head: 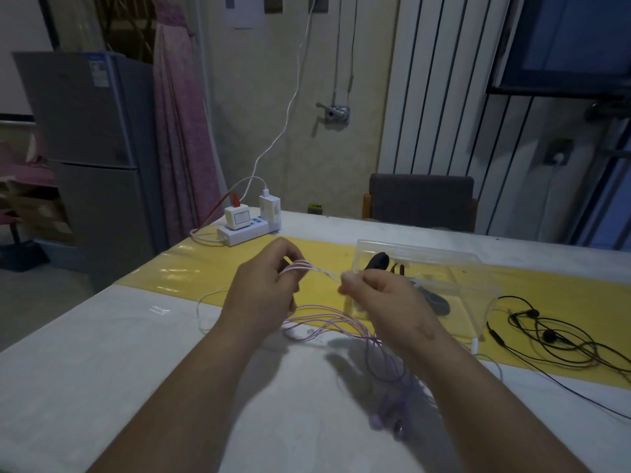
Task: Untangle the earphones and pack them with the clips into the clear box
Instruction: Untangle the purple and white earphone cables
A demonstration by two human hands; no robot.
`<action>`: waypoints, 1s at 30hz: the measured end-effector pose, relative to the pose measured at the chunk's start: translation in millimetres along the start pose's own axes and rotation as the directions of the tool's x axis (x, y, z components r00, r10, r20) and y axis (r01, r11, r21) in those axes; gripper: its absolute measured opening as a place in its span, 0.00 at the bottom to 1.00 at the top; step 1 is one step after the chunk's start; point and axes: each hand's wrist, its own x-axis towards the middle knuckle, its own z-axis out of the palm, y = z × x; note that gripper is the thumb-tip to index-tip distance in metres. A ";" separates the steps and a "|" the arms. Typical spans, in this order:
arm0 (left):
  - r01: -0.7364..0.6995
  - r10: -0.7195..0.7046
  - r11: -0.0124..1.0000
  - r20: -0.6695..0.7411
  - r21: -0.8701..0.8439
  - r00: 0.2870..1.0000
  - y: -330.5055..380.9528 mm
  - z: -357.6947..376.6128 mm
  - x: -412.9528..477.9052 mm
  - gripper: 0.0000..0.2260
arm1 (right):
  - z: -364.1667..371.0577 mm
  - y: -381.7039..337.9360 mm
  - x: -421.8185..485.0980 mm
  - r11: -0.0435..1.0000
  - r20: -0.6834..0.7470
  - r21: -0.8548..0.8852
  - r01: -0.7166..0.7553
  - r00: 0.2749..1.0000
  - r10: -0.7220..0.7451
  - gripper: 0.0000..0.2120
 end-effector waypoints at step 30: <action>0.065 -0.109 0.983 0.265 0.170 0.958 -8.6 -6.7 2.1 0.12 | -19.9 -1.2 6.0 0.658 -0.289 0.748 0.087 0.935 0.205 0.21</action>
